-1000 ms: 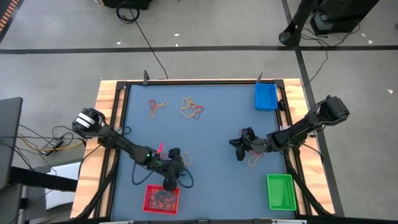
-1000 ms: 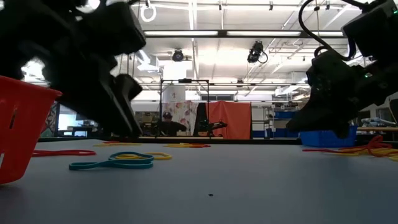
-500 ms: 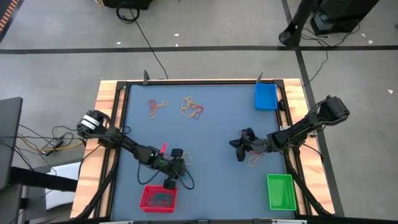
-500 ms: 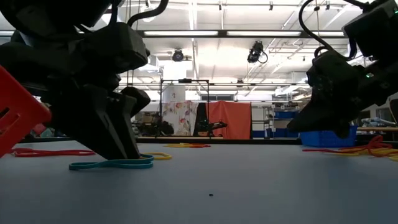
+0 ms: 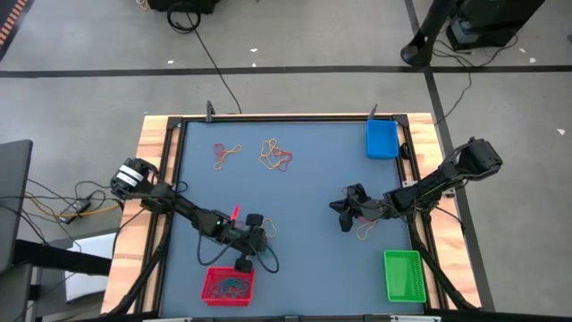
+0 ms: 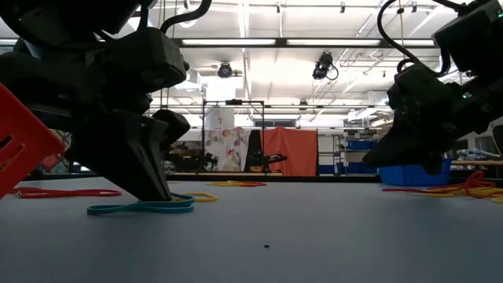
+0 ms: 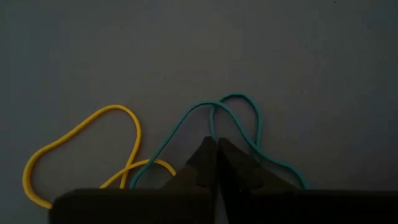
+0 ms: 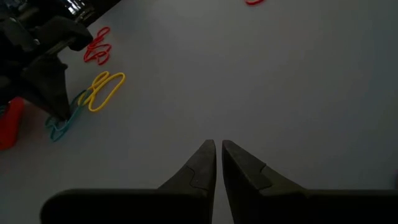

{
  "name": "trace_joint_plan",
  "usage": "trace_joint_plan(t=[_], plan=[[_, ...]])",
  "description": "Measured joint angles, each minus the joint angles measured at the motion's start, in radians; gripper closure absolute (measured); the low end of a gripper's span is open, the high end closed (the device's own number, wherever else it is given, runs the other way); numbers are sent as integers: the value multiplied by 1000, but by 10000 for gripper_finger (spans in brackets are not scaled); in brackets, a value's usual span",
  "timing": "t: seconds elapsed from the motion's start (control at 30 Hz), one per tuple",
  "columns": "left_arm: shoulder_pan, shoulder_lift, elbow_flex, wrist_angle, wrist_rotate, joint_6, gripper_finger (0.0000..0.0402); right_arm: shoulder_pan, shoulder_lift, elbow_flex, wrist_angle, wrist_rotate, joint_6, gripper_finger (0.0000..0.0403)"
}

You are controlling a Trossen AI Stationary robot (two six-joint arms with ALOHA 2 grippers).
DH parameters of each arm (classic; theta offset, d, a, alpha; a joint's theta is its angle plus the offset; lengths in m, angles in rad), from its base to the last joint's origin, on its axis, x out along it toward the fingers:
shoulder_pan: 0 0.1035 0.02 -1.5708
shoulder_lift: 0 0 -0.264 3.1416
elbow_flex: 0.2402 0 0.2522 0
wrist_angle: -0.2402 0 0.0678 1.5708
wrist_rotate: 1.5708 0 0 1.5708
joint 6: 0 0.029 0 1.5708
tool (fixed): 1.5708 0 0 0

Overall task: Sort rubber bands into baskets
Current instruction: Put the blue rubber band into the red bin

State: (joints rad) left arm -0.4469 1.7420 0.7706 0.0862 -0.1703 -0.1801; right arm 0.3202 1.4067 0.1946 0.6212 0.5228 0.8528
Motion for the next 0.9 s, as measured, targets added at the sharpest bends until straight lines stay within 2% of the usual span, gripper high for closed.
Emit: trace_joint_plan(t=[0.37, 0.67, 0.9], plan=[[0, -15, 63, -72, 2, 21, 399, 0, 0, 0, 0, 0, -10, 362], [-25, -42, 209, -259, -78, 71, 400, 3, 0, 0, -2, -21, -4, 362], [-48, -45, 343, -463, -199, 69, 401, 6, 0, 0, -10, -21, -3, 362]])
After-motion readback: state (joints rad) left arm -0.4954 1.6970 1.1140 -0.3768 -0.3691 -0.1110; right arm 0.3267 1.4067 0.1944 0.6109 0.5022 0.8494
